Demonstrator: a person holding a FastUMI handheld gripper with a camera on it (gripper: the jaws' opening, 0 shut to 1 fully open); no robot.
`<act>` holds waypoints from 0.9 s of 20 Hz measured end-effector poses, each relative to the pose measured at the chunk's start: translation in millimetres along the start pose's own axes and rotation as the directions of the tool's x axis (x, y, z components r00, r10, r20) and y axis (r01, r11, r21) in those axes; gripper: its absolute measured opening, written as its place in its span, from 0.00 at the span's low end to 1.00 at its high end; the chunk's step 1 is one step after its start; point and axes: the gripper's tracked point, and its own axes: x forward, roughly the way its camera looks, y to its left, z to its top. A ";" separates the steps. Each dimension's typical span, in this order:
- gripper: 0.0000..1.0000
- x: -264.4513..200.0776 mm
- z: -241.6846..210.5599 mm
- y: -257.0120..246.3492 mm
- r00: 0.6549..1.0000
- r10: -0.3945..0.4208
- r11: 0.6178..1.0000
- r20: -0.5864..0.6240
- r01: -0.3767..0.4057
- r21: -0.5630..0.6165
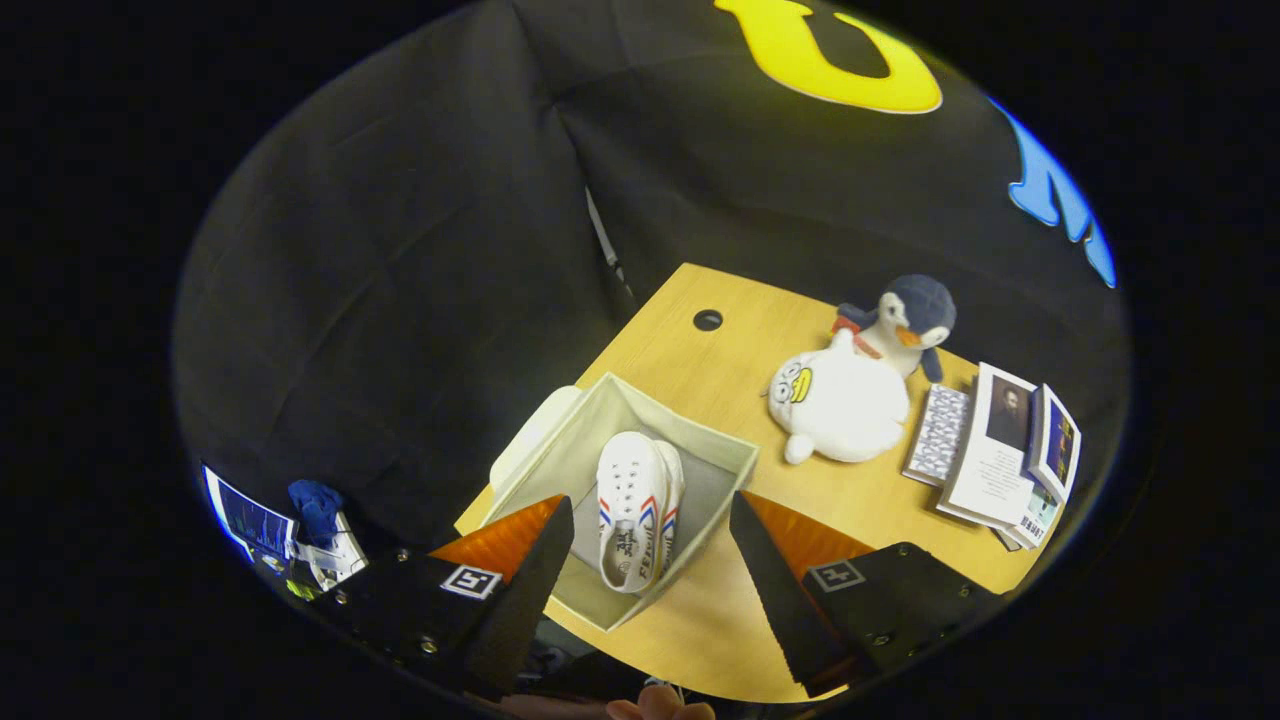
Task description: Open the storage box then place both shoes into the box .Put the left shoe in first, then the right shoe, with the right side of both shoes facing outward in a uniform manner.
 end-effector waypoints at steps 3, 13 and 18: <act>0.96 -53.0 6.5 -33.0 0.984 -0.089 0.995 0.154 0.083 0.046; 0.95 -231.5 -8.0 -125.1 0.649 -0.444 0.894 0.618 0.368 0.256; 0.95 -290.5 -46.5 -125.9 0.474 -0.521 0.840 0.709 0.432 0.328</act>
